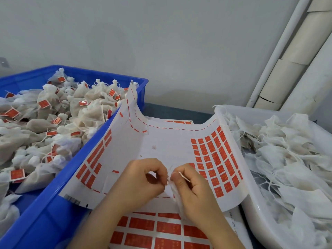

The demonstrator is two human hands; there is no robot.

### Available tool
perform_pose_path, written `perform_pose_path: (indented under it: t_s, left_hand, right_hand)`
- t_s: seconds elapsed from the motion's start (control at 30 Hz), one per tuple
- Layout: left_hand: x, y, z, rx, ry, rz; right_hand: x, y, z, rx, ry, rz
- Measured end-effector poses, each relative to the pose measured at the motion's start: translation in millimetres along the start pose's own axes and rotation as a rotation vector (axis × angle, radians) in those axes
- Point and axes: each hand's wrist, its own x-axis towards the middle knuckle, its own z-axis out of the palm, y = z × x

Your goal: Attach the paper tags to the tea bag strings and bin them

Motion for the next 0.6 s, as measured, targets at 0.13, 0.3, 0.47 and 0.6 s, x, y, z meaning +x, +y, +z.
perform_pose_path:
  t_s: [0.13, 0.3, 0.47, 0.6]
  left_hand:
    - [1, 1, 7, 0.207, 0.0, 0.083]
    - [1, 0, 14, 0.228, 0.044, -0.037]
    - [3, -2, 13, 0.328, -0.026, -0.06]
    - [1, -3, 15, 0.238, 0.013, -0.066]
  right_hand:
    - [-4, 5, 7, 0.006, 0.149, -0.028]
    - [-4, 7, 12, -0.001, 0.255, -0.026]
    - [-4, 6, 14, -0.013, 0.259, -0.04]
    - [-2, 1, 12, -0.021, 0.246, -0.127]
